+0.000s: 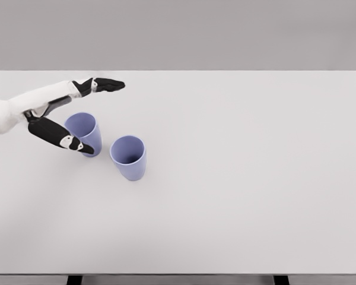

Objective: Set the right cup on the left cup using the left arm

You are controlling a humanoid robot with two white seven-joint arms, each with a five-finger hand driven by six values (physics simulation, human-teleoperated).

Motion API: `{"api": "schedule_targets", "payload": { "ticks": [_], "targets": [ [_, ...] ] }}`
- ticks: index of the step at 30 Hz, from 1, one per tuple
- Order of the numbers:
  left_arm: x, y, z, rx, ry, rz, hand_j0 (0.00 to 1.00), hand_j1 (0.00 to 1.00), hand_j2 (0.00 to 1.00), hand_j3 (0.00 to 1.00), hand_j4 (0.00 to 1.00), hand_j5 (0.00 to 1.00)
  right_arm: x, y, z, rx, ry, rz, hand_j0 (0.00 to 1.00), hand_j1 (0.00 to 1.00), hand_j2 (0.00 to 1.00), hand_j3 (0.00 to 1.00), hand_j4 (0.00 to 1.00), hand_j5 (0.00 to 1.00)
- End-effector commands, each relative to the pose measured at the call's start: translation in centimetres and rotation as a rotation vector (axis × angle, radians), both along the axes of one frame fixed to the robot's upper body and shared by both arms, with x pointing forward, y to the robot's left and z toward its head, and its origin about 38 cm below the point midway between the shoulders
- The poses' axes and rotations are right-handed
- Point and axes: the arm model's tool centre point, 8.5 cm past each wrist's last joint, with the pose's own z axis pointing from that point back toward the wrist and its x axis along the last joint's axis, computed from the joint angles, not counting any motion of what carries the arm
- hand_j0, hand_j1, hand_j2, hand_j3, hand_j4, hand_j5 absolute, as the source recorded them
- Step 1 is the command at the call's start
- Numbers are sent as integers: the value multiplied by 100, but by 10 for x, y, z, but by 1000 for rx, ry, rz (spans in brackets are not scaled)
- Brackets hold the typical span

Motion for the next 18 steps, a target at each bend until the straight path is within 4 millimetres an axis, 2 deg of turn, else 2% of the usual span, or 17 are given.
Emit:
{"api": "schedule_targets", "payload": {
  "ticks": [1,7,13,18],
  "targets": [
    [0,-9,-20,-23,142,1,100,100,100,100,100,100,0,0,0,0,0,0,100,100,100,100,100,100],
    [-5,-18,-39,-60,265,-19,100,100,100,100,100,100,0,0,0,0,0,0,100,100,100,100,100,100],
    [-3,-19,-44,-38,295,-5,100,100,100,100,100,100,-1,0,0,0,2,0,100,100,100,100,100,100],
    [-3,-35,-61,22,300,-16,100,100,100,100,100,100,-1,0,0,0,2,0,100,100,100,100,100,100]
  ]
}}
